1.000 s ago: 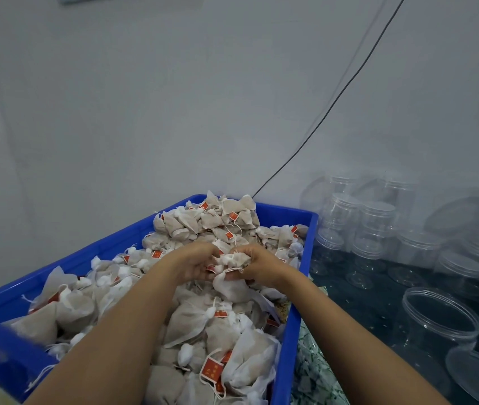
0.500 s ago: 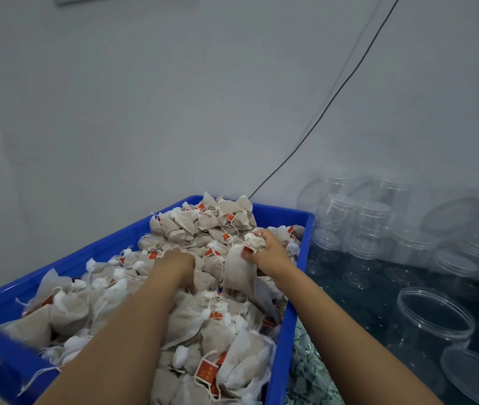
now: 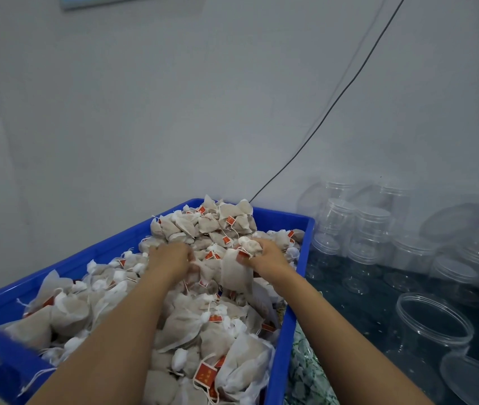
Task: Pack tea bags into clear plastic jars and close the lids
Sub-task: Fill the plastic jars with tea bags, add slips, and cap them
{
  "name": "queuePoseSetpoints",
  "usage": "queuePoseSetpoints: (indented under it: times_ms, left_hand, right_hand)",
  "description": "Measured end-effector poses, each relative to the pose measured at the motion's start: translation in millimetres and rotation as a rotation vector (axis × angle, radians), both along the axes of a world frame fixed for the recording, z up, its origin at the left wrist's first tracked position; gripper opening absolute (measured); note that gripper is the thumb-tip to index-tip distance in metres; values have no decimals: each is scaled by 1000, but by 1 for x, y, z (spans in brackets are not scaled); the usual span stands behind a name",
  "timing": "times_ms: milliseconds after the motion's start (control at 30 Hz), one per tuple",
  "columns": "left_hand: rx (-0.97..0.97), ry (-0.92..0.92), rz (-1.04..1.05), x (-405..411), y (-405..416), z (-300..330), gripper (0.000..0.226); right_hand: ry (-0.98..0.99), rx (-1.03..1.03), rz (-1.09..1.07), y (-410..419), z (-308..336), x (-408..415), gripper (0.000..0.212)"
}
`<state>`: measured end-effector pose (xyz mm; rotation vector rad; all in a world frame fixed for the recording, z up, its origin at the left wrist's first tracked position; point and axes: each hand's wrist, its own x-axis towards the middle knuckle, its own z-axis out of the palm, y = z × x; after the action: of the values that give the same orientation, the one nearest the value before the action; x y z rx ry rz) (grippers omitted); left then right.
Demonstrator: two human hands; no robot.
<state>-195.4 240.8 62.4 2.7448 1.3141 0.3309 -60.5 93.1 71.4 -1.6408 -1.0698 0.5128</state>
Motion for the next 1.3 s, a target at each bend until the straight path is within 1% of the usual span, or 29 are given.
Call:
queuePoseSetpoints:
  times_ms: [100, 200, 267, 333, 433, 467, 500, 533, 567, 633, 667, 700, 767, 800, 867, 900, 967, 1033, 1067, 1133, 1200, 1233, 1300]
  left_hand:
    - [-36, -178, -97, 4, -8, 11, 19]
    - [-53, -239, -200, 12, -17, 18, 10]
    - [-104, -295, -273, 14, -20, 22, 8]
    - [-265, -422, -333, 14, -21, 24, 13]
    - [-473, -574, -361, 13, -23, 24, 13]
    - [-494, -610, -351, 13, -22, 22, 11]
    - [-475, -621, -324, 13, -21, 19, 9]
    - [-415, -589, -286, 13, -19, 16, 11]
    - [-333, -507, -248, 12, -17, 13, 16]
    - [-211, -237, -216, 10, -11, 5, 23]
    - [-228, -107, -212, 9, -8, 2, 27]
    - [-284, -5, -208, 8, -7, -1, 30]
    - [-394, 114, -216, 6, -7, 0, 34]
    - [-447, 114, -227, 4, -7, 2, 36]
    - [-568, 58, -252, 2, -3, 4, 41]
    - [-598, 59, -270, 1, -2, 4, 43]
    - [-535, 99, -287, 0, -1, 2, 44]
    - [-380, 71, -265, 2, -1, -3, 27]
    - [-309, 38, -255, 3, -1, -4, 18]
    - [-228, -2, -242, 5, 0, -5, 8]
    - [-231, -63, -225, 5, 1, -5, 3]
    - [-240, -118, -206, 5, 2, -5, 5]
    - [-310, -296, -158, 6, 2, -4, 12]
  right_hand:
    - [-58, 9, 159, 0, -1, -4, 19]
    - [-166, -65, 267, 1, -2, -6, 31]
    - [-179, -113, 314, 1, -3, -5, 29]
    - [-169, -160, 318, 1, -3, -5, 25]
    - [-145, -203, 289, 2, -4, -5, 6]
    - [-138, -205, 257, 3, -5, -3, 14]
    - [-134, -211, 213, 3, -5, -2, 20]
    - [-139, -219, 167, 3, -6, -1, 22]
    - [-148, -223, 131, 3, -6, 0, 22]
    - [-153, -215, 95, 4, -7, 1, 22]
    - [-154, -213, 81, 5, -6, 1, 22]
    - [-152, -206, 61, 5, -6, 1, 24]
    - [-133, -180, 7, 5, -6, 3, 26]
    - [-117, -162, -22, 5, -6, 3, 25]
    - [-89, -127, -72, 5, -6, 4, 23]
    - [-80, -108, -88, 5, -6, 5, 21]
    - [-61, -63, -115, 5, -5, 4, 18]
    - [-18, 6, -128, 4, -3, 3, 14]
    - [2, 47, -124, 4, -2, 2, 15]
    - [33, 126, -112, 1, 1, 1, 22]
    - [90, 209, -108, -2, 4, 0, 24]
    - [124, 246, -108, -3, 5, 0, 23]
    - [177, 299, -109, -5, 8, -1, 24]
